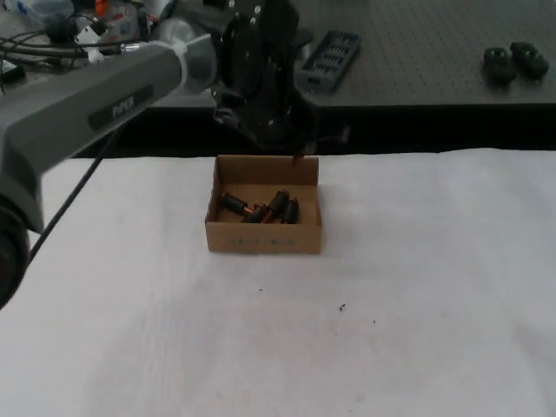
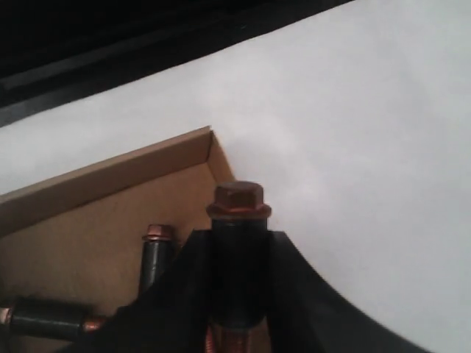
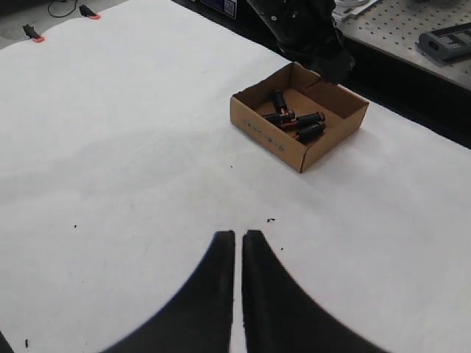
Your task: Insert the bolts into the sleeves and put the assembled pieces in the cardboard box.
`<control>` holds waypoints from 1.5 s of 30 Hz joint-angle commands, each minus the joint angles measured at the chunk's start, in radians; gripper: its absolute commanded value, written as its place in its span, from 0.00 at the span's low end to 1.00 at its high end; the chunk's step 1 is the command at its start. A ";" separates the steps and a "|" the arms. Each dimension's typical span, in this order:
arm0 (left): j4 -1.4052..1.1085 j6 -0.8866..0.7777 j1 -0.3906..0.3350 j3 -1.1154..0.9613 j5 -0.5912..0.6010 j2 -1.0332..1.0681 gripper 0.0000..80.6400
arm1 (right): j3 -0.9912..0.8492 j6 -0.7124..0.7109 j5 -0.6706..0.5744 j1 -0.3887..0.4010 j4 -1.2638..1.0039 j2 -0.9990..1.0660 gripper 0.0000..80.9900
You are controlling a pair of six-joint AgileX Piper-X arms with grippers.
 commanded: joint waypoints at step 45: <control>-0.044 -0.040 0.045 -0.028 0.069 0.060 0.30 | 0.116 -0.002 0.059 -0.005 -0.102 -0.010 0.05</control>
